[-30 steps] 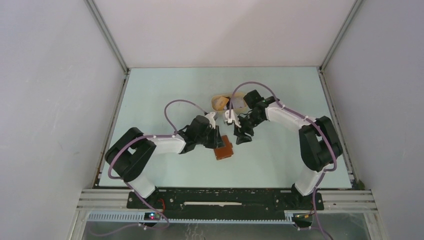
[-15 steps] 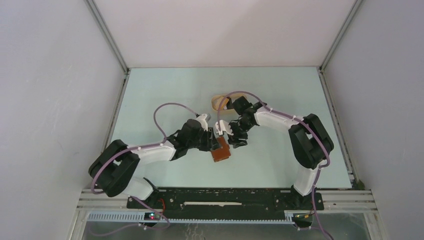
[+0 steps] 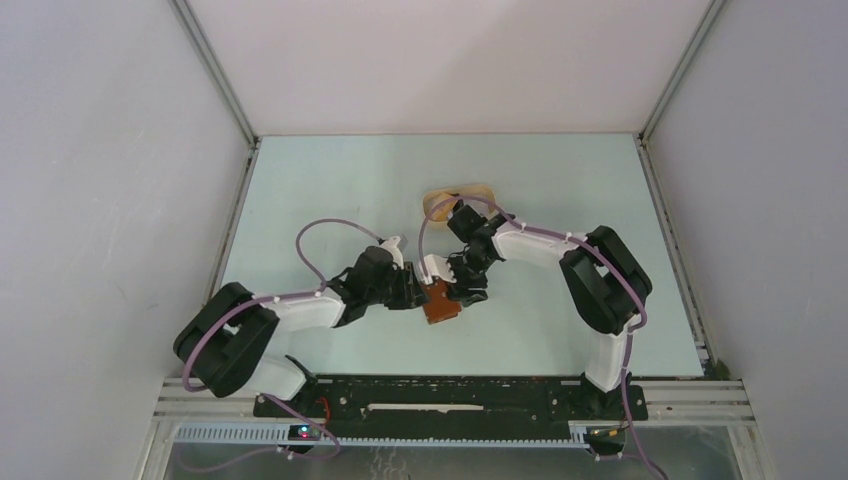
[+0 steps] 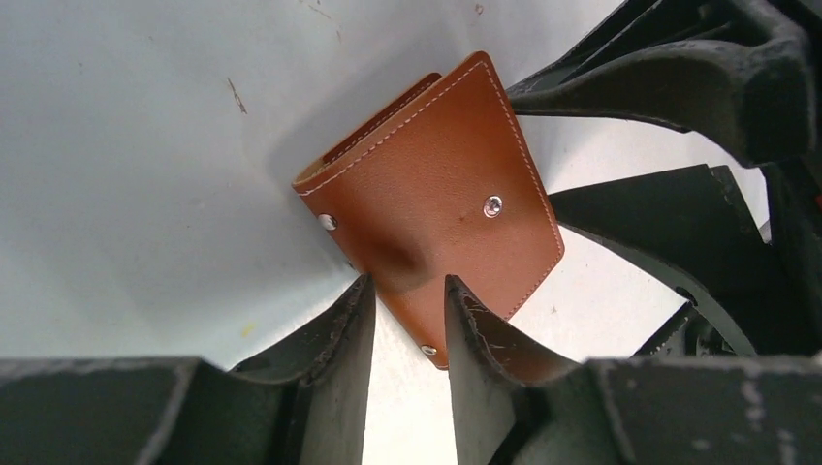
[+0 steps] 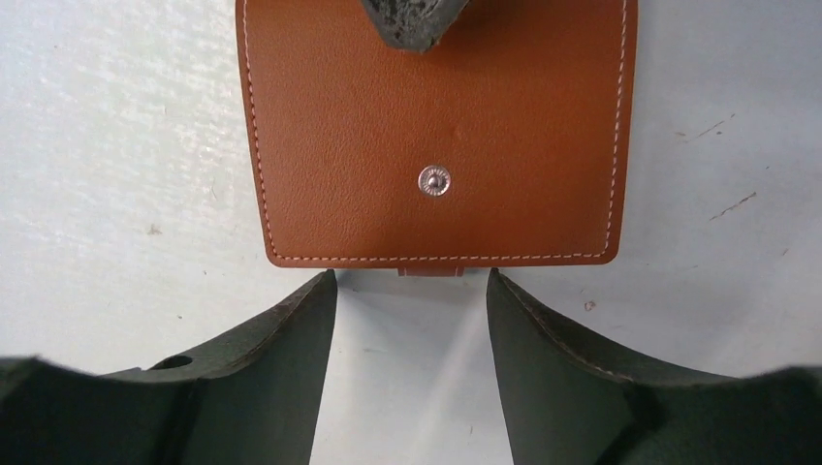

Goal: Put the credit cards into the card holder
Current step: Close the card holder at the center of the board.

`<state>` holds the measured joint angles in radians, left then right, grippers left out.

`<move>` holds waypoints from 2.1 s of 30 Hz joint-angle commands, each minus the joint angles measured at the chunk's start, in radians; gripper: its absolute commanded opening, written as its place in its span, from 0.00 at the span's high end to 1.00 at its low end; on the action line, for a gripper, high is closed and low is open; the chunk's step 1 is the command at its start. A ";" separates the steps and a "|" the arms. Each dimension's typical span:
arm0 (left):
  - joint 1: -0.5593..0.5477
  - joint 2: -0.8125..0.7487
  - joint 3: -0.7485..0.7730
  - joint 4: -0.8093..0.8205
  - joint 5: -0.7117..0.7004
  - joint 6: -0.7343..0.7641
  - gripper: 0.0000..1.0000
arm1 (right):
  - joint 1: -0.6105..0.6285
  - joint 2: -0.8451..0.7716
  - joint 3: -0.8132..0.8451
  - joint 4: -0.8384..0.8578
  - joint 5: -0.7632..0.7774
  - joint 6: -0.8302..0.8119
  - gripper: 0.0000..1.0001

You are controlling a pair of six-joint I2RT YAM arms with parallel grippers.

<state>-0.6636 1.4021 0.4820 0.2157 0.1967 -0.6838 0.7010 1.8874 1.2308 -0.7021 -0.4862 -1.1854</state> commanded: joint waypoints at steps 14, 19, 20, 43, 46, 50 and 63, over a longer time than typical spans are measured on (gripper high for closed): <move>0.021 0.072 -0.021 0.081 0.080 -0.045 0.66 | 0.022 0.012 0.039 0.102 -0.007 0.196 0.59; 0.024 0.072 -0.019 0.080 0.085 -0.045 0.66 | -0.004 -0.023 0.024 0.118 -0.034 0.218 0.75; 0.024 0.071 -0.020 0.082 0.085 -0.044 0.66 | -0.012 -0.031 0.019 0.120 -0.042 0.224 0.77; 0.039 0.142 0.035 0.045 0.120 -0.016 0.69 | -0.164 -0.005 0.077 0.042 -0.147 0.696 0.69; 0.039 0.154 0.057 0.019 0.123 -0.008 0.70 | -0.179 0.016 0.091 0.012 -0.153 0.716 0.64; 0.039 0.157 0.096 -0.039 0.117 0.010 0.70 | -0.217 0.003 0.093 -0.007 -0.193 0.711 0.46; 0.039 0.064 0.183 -0.169 0.081 0.067 0.71 | -0.338 -0.164 0.064 -0.023 -0.299 0.635 0.30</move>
<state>-0.6296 1.5307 0.6044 0.0944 0.3031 -0.6628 0.3820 1.8462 1.2881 -0.7425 -0.7200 -0.5213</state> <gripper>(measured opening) 0.288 0.706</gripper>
